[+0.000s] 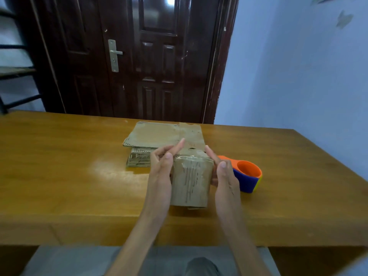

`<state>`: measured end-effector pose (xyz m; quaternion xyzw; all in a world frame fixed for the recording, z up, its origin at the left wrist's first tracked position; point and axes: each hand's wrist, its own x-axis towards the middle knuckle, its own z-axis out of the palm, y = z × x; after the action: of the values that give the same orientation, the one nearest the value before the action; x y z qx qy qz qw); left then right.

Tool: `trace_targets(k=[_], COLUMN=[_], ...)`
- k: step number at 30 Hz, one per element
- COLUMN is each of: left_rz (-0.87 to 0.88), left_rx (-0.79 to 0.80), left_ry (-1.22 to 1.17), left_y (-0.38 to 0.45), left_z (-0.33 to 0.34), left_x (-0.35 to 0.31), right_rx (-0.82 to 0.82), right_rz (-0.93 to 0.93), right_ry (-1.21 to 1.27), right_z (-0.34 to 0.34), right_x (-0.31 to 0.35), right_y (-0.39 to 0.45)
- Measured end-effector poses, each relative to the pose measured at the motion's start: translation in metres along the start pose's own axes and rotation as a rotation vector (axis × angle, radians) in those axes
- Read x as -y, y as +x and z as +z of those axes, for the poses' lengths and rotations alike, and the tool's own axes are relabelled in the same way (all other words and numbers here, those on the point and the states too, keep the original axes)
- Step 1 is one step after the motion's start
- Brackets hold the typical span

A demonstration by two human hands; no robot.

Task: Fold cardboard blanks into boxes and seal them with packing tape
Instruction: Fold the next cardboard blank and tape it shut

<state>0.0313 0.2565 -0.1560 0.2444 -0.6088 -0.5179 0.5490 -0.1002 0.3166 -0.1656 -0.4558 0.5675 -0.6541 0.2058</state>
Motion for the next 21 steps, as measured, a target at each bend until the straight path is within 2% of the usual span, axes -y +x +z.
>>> trace_targets(k=[4,8,12,15,21], left_rz=[0.023,0.052,0.047,0.060,0.000], left_rx=[0.061,0.031,0.054,0.068,0.110], left_ry=[0.123,0.259,0.183,0.069,0.054], left_y=[0.010,0.010,0.003,-0.001,0.005], left_z=[-0.005,-0.008,-0.001,0.002,0.000], left_x=[-0.001,0.006,0.014,0.020,0.020], right_rx=[0.063,0.087,0.135,0.131,0.153], right_rz=[-0.004,-0.006,0.001,-0.075,-0.187], right_ry=[0.067,0.021,0.015,-0.036,-0.167], right_z=[-0.004,-0.002,-0.003,-0.005,-0.007], right_x=[0.004,0.002,-0.002,-0.002,-0.008], right_y=[0.008,0.015,0.015,0.016,0.016])
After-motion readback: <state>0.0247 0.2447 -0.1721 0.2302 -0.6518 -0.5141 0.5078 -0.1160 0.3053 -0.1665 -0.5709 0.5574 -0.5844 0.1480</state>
